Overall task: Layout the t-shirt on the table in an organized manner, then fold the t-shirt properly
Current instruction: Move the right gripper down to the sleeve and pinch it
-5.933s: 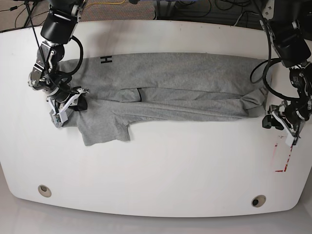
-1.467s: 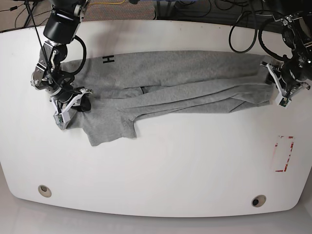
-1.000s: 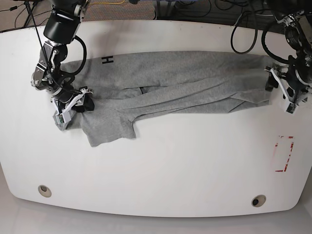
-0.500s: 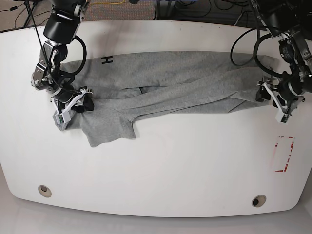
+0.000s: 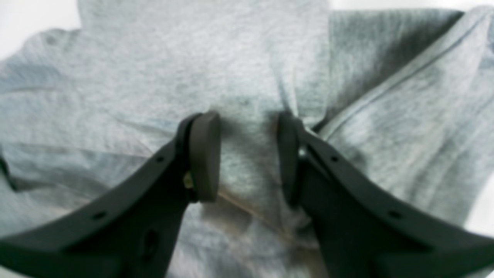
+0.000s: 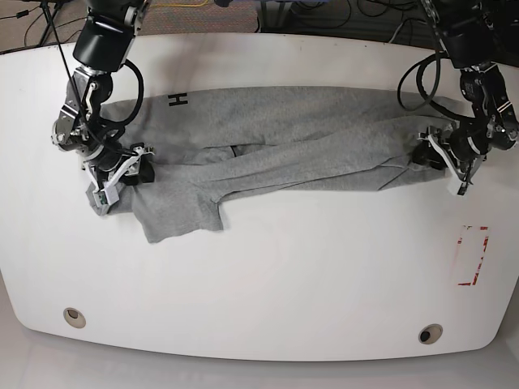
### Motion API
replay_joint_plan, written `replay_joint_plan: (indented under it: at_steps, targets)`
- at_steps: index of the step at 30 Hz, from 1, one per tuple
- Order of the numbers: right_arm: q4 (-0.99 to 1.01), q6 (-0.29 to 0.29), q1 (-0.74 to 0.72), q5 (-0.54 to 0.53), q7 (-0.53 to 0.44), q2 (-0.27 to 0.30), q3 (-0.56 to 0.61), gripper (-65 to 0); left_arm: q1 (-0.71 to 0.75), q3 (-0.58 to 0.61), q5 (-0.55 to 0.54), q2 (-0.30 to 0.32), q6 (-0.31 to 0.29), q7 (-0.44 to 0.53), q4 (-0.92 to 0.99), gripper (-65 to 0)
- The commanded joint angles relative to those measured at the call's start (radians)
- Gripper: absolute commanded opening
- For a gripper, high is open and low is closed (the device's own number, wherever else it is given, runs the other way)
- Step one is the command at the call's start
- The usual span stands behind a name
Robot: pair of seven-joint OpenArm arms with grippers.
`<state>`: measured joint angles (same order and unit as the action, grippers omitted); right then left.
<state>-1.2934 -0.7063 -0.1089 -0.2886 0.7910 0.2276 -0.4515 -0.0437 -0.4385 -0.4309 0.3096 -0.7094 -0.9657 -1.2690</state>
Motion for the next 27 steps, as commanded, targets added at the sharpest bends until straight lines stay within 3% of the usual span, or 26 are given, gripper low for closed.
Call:
replay_joint_plan:
  at_steps: [1,4,9,11,15,27]
  targets:
    - [-0.082,0.008,-0.018,0.004,0.054,0.013,-0.003,-39.5,0.006,0.002,0.053,0.010,0.011,-0.037,0.015,-39.0]
    - [-0.148,0.008,-0.035,0.002,0.100,-0.006,-0.003,-34.7,0.006,0.002,0.056,0.010,0.011,-0.039,0.010,-39.0]
    - [-0.202,0.008,-0.071,0.002,0.110,-0.017,-0.003,-19.2,0.005,0.002,0.054,0.010,0.011,-0.040,0.009,-39.0]
    - [-0.173,0.008,-0.117,0.007,0.109,-0.023,-0.003,-10.9,0.003,0.002,0.057,0.010,0.011,-0.040,0.009,-39.0]
    - [-0.061,0.008,-0.203,0.009,0.100,-0.018,-0.002,-1.1,0.003,0.002,0.057,0.012,0.011,-0.040,0.009,-39.0]
    - [0.482,0.008,-0.443,0.010,-0.137,0.089,0.006,0.0,0.003,0.002,0.056,0.012,0.011,-0.040,0.007,-39.0]
